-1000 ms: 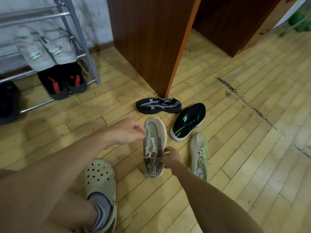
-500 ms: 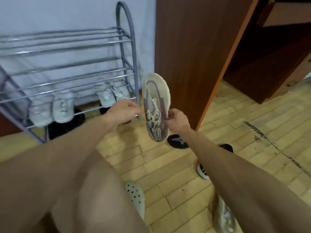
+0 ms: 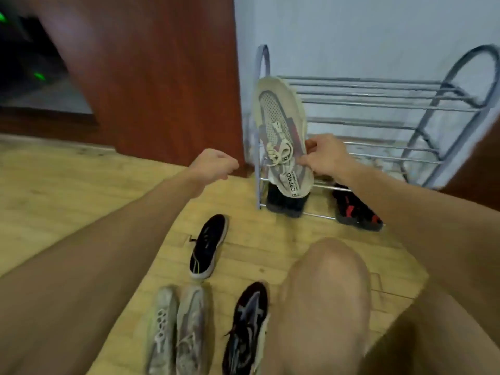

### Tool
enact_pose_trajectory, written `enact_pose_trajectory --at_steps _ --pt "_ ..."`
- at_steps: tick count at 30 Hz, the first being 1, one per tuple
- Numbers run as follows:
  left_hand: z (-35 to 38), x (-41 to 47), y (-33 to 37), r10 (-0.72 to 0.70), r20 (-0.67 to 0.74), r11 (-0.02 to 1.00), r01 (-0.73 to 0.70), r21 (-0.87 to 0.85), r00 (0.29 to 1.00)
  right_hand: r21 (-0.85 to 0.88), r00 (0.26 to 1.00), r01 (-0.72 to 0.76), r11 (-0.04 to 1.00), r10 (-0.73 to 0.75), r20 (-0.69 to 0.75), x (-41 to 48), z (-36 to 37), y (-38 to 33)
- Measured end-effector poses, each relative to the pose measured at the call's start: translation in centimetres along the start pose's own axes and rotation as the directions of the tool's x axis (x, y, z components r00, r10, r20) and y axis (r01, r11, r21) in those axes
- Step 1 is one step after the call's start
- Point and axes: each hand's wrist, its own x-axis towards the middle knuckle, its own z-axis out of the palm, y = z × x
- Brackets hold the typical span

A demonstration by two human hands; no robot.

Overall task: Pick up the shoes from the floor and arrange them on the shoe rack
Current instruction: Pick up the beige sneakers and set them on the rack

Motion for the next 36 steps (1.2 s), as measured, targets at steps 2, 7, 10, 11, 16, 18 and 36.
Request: enact_pose_trajectory --at_steps 2,7,10,11,16,18,36 --pt "-2.3 -0.2 -5.1 -0.115 -0.054 0.993 0.114 -0.007 0.992 -0.030 0.995 0.029 0.999 -0.026 0.092 0.5 4.7 -2.4" --pt "-3.8 -1.5 -17.2 -0.383 -0.052 0.922 0.378 -0.087 0.922 -0.029 0.951 0.020 0.999 -0.010 0.308 0.6 15.2 -4.2" --pt "-1.9 -3.2 -23.9 -0.524 -0.040 0.849 0.517 -0.111 0.851 -0.059 0.905 -0.015 0.998 0.039 0.423 0.1 20.4 -3.0" --pt "-0.9 -3.9 -26.1 -0.573 -0.022 0.817 0.568 -0.102 0.820 -0.067 0.891 -0.032 0.997 0.059 0.451 -0.2 21.9 -2.5" --pt "5.8 -7.0 -34.7 -0.721 0.096 0.693 0.707 0.143 0.687 -0.086 0.812 -0.177 0.980 0.195 0.551 -2.4 28.4 0.7" --pt "8.2 -8.7 -36.8 -0.771 0.140 0.629 0.710 0.317 0.621 -0.097 0.774 -0.263 0.960 0.270 0.572 -3.2 30.1 2.3" --pt "16.0 -12.9 -38.2 -0.886 0.025 0.464 0.886 0.011 0.463 0.022 0.433 -0.678 0.734 0.375 0.820 -7.2 28.8 4.8"
